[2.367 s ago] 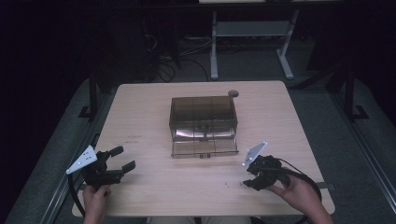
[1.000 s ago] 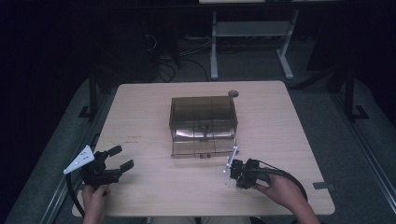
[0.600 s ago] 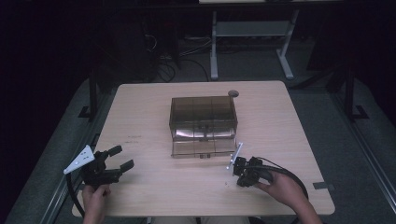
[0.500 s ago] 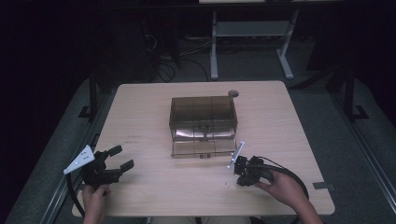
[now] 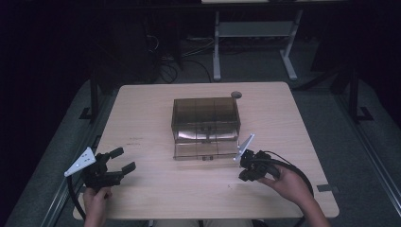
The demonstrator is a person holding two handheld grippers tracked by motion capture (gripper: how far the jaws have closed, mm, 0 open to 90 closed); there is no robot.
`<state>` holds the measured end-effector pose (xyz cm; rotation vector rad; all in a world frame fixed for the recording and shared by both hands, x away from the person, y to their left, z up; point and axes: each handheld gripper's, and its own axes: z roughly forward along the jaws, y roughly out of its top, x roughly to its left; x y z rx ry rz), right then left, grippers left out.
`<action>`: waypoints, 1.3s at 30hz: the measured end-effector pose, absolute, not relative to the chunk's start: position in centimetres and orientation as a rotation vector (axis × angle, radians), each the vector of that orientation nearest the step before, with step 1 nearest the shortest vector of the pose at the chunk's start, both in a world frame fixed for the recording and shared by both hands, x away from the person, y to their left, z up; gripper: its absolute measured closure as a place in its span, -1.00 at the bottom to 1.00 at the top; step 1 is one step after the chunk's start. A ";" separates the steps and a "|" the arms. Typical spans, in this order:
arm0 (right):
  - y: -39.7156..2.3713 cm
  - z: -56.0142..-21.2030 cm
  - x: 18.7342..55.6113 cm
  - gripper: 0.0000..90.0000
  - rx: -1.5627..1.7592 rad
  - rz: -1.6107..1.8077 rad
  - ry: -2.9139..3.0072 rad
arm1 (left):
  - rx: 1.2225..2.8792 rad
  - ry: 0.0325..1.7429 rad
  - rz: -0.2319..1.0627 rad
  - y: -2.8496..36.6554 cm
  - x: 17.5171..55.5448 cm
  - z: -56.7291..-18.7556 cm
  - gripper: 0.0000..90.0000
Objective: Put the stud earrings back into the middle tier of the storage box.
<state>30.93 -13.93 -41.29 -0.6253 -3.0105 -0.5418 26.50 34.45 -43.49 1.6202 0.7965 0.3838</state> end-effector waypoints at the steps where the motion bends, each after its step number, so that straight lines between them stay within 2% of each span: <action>1: -13.9 -41.1 31.1 0.89 -0.630 -0.559 -3.005 | 1.615 0.798 0.383 34.4 26.5 -43.5 -0.72; 24: -12.3 -37.2 34.8 0.89 -0.617 -0.645 -3.035 | 1.615 0.805 0.379 34.4 26.6 -43.5 -0.72; 39: -10.2 -37.2 39.0 0.90 -0.655 -0.566 -3.060 | 1.603 0.805 0.380 34.6 26.6 -43.5 -0.72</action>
